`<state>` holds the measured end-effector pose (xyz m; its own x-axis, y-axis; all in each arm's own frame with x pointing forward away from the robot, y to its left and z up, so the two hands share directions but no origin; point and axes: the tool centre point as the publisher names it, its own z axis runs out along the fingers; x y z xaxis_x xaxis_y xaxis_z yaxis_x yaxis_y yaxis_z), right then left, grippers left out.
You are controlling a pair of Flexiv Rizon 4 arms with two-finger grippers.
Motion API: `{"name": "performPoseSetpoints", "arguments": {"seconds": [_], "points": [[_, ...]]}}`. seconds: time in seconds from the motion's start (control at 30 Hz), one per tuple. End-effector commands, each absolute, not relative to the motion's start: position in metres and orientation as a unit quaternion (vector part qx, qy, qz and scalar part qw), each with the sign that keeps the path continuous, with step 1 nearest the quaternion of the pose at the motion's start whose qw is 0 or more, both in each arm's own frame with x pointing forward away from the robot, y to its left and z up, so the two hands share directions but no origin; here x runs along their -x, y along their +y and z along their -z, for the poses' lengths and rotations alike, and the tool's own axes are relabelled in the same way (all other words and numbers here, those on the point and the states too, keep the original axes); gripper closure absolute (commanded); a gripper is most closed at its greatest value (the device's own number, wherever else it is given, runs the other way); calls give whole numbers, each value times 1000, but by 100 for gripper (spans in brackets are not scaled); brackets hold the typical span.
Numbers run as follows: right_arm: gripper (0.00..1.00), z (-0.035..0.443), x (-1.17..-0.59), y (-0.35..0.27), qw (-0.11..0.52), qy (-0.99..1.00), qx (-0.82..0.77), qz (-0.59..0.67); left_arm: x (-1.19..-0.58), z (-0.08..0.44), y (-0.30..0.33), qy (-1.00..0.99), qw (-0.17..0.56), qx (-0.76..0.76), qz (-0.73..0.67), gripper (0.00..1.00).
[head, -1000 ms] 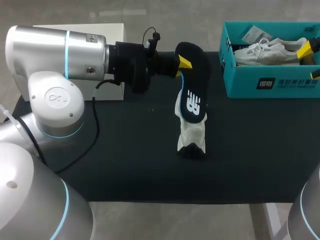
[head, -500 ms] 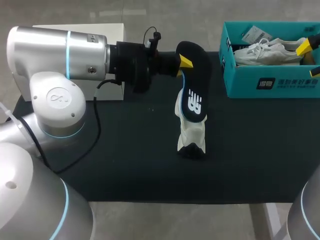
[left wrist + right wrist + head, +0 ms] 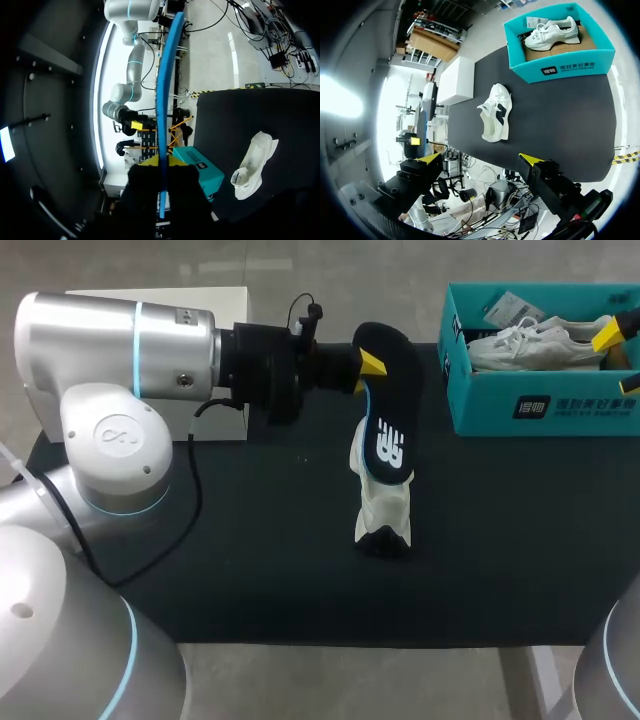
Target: Take the shoe out of the shoebox, open the shoe tongue, remove and reinsert the insole, then place the shoe into the shoebox
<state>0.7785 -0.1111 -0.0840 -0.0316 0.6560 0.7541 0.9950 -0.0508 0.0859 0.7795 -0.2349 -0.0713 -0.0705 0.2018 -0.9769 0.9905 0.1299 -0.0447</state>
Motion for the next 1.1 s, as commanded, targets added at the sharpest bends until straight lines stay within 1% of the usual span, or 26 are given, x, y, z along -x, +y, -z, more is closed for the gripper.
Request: {"name": "performPoseSetpoints", "arguments": {"seconds": [0.03, 0.2, 0.3, 0.37, 0.53, 0.57, 0.67, 0.77, 0.93, 1.07, 1.1], "points": [[0, 84, -779, -111, 258, -639, 647, 327, -780, 72, -238, 595, 461, -502, 426, 100], [0, 84, -779, -111, 258, -639, 647, 327, -780, 72, -238, 595, 461, -502, 426, 100], [0, 84, -779, -111, 258, -639, 647, 327, -781, 86, -235, 630, 407, -485, 450, 100], [0, 84, -779, -111, 258, -639, 647, 327, -778, 91, -233, 646, 359, -461, 490, 100], [0, 84, -779, -111, 258, -639, 647, 327, -778, 98, -226, 663, 302, -419, 541, 100], [0, 84, -779, -111, 258, -639, 647, 327, -777, 101, -224, 669, 281, -409, 554, 100], [0, 84, -779, -111, 258, -639, 647, 327, -775, 110, -221, 687, 239, -388, 567, 100], [0, 84, -779, -111, 258, -639, 647, 327, -774, 127, -219, 714, 210, -386, 545, 100], [0, 84, -779, -111, 258, -639, 647, 327, -771, 155, -220, 741, 187, -391, 514, 100], [0, 84, -779, -111, 258, -639, 647, 327, -766, 174, -224, 747, 191, -406, 491, 100], [0, 84, -779, -111, 258, -639, 647, 327, -765, 180, -226, 746, 201, -412, 482, 100]]}}
